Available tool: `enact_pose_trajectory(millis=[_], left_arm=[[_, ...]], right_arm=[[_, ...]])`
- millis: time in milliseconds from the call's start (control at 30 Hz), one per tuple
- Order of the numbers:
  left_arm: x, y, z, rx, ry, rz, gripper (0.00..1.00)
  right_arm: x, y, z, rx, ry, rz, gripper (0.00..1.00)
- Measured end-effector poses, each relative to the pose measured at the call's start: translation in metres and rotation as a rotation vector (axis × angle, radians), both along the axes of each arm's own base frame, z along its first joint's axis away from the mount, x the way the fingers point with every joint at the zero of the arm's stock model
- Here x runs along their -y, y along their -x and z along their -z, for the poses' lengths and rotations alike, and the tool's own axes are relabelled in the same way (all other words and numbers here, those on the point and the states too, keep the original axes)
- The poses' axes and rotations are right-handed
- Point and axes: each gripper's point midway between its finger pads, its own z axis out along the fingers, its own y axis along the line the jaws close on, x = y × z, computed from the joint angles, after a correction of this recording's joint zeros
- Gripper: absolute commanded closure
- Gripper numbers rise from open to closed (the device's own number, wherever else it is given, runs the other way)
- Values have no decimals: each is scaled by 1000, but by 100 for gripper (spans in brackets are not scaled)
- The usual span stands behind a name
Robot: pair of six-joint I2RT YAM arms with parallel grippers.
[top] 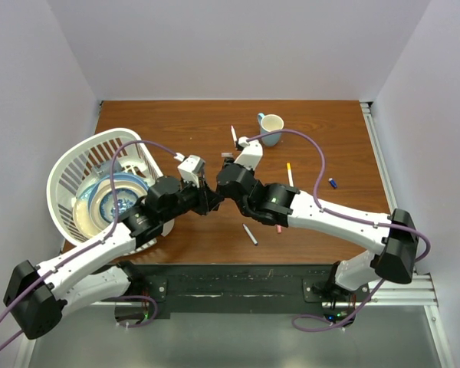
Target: Insert the pens into the pen caps
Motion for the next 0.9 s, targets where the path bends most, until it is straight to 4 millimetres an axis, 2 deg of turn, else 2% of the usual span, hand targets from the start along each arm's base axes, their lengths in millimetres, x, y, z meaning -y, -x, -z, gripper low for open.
enact_pose_trajectory(millis=[100,167,267,400,500,667,800,900], left_arm=[[-1,2,-8,24,13,9,100],[-4,-3,-21,66,38,-12,100],[-12,-3,-40,114,78,-31,100],[-15,6,-67,180,142,-13,100],[-17,15,-82,217,172,16,100],[-16,37,-98,270,202,111,100],[-15,63,-113,328,236,224,100],[-15,79,-120,364,249,296,100]], right_arm=[[0,3,-9,11,-24,-8,58],[-6,15,-16,3,-54,-59,54],[-9,31,-35,22,-108,-115,42],[-9,45,-63,47,-195,-194,38],[-8,55,-76,63,-222,-254,36],[7,74,-95,135,-212,-380,32],[19,95,-129,232,-205,-525,31],[19,110,-164,305,-207,-639,31]])
